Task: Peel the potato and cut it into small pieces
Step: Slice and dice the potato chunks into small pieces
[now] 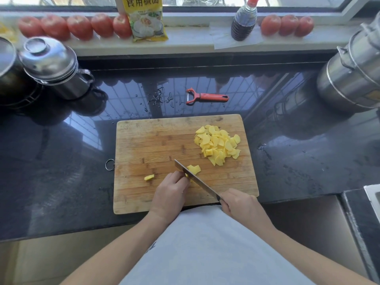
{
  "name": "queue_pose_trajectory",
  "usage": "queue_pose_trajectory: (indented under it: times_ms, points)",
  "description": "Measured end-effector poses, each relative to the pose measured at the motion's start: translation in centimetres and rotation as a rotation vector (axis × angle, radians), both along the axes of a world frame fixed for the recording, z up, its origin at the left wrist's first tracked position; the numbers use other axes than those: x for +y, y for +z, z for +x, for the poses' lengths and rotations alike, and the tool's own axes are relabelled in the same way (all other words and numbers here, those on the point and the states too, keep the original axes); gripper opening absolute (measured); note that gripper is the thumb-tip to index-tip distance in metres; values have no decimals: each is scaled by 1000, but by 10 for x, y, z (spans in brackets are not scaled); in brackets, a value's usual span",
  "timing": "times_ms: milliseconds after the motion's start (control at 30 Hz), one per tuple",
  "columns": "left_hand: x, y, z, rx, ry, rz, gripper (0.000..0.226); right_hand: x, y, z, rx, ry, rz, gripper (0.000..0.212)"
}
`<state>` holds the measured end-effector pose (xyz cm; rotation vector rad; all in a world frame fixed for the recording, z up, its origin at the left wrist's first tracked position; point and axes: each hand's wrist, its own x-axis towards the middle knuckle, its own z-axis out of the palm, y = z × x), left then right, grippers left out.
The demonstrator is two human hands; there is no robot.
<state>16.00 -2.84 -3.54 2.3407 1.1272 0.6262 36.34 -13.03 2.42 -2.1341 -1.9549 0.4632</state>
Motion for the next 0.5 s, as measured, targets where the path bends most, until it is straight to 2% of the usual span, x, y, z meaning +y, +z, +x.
queue_pose_trajectory:
  times_ms: [133, 200, 367, 433, 500]
  points:
    - [0, 1, -1, 3, -4, 13, 10, 30, -8, -19, 62, -12, -69, 10]
    - [0, 1, -1, 10, 13, 8, 10, 41, -8, -22, 119, 10, -95, 19]
    - [-6, 10, -2, 9, 132, -90, 8, 19, 5, -9, 143, -41, 36, 27]
    - [-8, 23, 0, -12, 237, -241, 6, 9, 13, -2, 124, -34, 57, 24]
    - [-5, 30, 6, -11, 418, -562, 12, 4, 19, 1, 101, -23, 79, 22]
